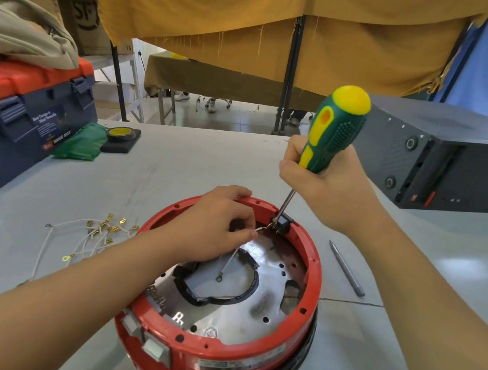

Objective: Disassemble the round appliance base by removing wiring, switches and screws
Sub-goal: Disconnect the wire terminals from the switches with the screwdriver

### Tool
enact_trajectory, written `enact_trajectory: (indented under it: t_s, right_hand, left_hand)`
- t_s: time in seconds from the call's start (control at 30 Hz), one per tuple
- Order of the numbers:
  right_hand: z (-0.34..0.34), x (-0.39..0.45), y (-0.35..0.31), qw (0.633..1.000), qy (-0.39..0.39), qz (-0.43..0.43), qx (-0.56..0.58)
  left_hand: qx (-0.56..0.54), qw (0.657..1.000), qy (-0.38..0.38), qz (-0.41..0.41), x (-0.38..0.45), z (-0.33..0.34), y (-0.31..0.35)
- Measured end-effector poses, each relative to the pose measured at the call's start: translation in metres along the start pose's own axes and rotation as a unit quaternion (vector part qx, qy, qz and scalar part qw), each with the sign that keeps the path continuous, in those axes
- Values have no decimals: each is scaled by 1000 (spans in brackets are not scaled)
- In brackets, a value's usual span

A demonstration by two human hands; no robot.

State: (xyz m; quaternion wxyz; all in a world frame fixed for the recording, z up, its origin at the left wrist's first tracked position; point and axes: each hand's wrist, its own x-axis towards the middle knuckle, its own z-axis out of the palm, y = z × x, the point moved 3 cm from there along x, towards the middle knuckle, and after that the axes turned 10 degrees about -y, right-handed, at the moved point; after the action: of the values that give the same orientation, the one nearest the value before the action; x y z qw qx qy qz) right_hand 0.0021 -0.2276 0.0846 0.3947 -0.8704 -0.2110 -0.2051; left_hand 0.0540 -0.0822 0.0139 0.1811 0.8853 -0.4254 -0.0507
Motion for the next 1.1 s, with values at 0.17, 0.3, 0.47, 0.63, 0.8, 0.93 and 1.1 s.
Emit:
enact_trajectory:
  t_s: [0.17, 0.3, 0.47, 0.63, 0.8, 0.93, 1.1]
  right_hand:
    - [-2, -2, 10, 998, 30, 4, 63]
    - [-4, -2, 20, 993, 44, 28, 103]
    - [-10, -2, 33, 982, 67, 51, 167]
    - [-13, -5, 40, 975, 91, 62, 195]
    - [-15, -7, 48, 964, 115, 80, 224]
    - [-16, -12, 57, 959, 134, 95, 230]
    - [19, -22, 60, 955, 113, 118, 249]
  left_hand:
    - [-1, 1000, 4, -2, 1, 2, -1]
    - [-1, 1000, 6, -3, 1, 2, 0]
    - [-1, 1000, 9, -6, 0, 2, 0]
    - [2, 1000, 8, -8, 0, 2, 1]
    - [5, 1000, 9, -9, 0, 2, 2]
    - [7, 1000, 7, -10, -1, 1, 3]
    - [10, 1000, 1, -10, -1, 2, 3]
